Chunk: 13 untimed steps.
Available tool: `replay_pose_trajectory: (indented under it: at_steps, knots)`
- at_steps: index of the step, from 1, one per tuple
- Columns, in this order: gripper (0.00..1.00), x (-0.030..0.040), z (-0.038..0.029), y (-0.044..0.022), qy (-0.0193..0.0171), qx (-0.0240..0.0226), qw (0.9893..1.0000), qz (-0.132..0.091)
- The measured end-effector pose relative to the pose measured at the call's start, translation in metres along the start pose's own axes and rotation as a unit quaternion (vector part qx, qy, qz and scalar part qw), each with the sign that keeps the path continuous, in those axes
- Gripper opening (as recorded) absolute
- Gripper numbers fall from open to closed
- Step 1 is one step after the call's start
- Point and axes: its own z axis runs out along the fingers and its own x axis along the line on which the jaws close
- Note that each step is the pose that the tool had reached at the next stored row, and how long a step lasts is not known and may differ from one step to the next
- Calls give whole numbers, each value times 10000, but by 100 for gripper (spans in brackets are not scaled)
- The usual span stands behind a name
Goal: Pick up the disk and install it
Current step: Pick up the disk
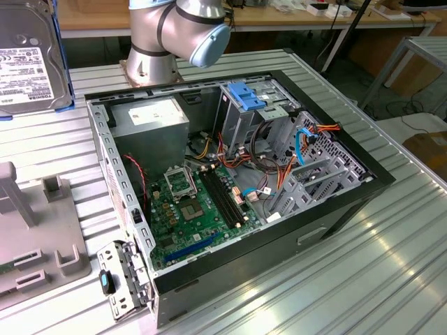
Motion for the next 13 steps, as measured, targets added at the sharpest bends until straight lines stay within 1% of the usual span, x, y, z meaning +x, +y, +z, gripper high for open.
replay_pose_trajectory:
  at_steps: [2,3,5,10,12,13]
  knots:
    - [36,1,3,-55,0,1,10000,0]
    - [36,1,3,-70,0,0,10000,0]
    - [36,1,4,-86,0,0,10000,0]
    - [36,1,4,-92,0,0,10000,-1]
    - [36,2,5,-114,0,0,10000,0]
    - [36,2,6,-143,0,0,10000,0]
